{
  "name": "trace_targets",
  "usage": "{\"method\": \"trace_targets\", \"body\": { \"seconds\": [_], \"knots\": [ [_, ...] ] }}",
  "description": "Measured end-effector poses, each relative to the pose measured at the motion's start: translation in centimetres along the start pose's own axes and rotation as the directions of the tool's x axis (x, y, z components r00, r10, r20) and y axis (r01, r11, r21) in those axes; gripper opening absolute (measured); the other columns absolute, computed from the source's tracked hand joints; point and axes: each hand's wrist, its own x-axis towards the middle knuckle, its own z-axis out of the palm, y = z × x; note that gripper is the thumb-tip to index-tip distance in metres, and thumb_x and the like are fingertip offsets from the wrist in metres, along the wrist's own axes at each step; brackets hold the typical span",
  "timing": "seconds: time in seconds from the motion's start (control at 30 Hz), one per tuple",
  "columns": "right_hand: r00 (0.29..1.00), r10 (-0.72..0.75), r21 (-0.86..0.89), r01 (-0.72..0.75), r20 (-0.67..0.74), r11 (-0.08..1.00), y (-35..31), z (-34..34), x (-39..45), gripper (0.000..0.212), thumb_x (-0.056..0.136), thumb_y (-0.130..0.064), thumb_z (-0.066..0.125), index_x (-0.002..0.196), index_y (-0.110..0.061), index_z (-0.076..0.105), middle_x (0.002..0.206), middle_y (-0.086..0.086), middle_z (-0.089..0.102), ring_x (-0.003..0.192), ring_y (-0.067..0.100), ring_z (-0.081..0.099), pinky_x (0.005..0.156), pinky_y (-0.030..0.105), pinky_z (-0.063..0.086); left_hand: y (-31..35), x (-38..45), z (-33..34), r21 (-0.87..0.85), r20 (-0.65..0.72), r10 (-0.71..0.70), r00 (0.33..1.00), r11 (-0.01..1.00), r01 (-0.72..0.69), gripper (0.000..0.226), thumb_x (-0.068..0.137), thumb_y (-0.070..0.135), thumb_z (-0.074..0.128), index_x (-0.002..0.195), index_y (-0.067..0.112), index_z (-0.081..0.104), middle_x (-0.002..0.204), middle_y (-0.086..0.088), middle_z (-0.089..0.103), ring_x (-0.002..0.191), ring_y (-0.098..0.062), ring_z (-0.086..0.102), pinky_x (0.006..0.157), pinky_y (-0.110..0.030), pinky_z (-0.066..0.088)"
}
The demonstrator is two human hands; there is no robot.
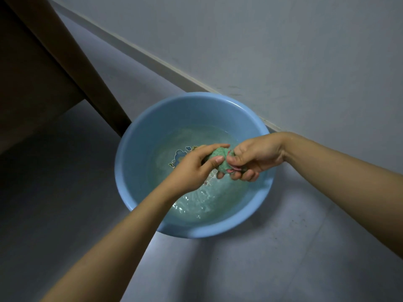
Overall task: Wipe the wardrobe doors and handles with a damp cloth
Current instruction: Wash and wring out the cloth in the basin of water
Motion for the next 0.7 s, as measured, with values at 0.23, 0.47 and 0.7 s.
{"method": "trace_targets", "body": {
  "seconds": [0.23, 0.47, 0.7],
  "knots": [
    [0.998, -0.009, -0.128, 0.001, -0.063, 0.992, -0.6, 0.9, 0.3, 0.04, 0.084, -0.042, 0.061, 0.084, -0.006, 0.046, 0.058, -0.004, 0.031, 0.042, 0.001, 0.026, 0.042, 0.012, 0.029, -0.2, 0.4, -0.1, 0.5, -0.183, 0.095, 0.979, 0.866, 0.009, 0.066, 0.085, 0.063, 0.02, 0.068, 0.011, 0.057, 0.056, 0.001, 0.055, 0.059, -0.015, 0.045, 0.055, -0.027, 0.028],
    [0.823, -0.285, -0.828, -0.342, -0.492, 0.444, -1.2, 3.3, 1.1, 0.026, 0.099, -0.037, 0.045, 0.08, -0.02, 0.045, 0.082, -0.002, 0.05, 0.084, 0.02, 0.049, 0.072, 0.029, 0.036, 0.1, 1.0, 0.7, 0.307, -0.251, -0.234, 0.939, 0.901, 0.307, 0.059, 0.101, 0.042, 0.039, 0.047, 0.017, 0.037, 0.033, 0.005, 0.04, 0.043, -0.004, 0.044, 0.046, -0.019, 0.027],
    [0.691, -0.494, -0.846, -0.482, -0.527, 0.228, 0.0, 3.8, 1.9, 0.021, 0.1, -0.038, 0.043, 0.089, -0.02, 0.047, 0.096, 0.007, 0.066, 0.084, 0.028, 0.056, 0.062, 0.03, 0.031, 0.1, 1.0, 1.3, 0.148, -0.271, -0.402, 0.875, 0.88, 0.45, 0.06, 0.102, 0.038, 0.037, 0.048, 0.014, 0.027, 0.038, 0.003, 0.029, 0.037, -0.009, 0.031, 0.044, -0.025, 0.021]
  ]
}}
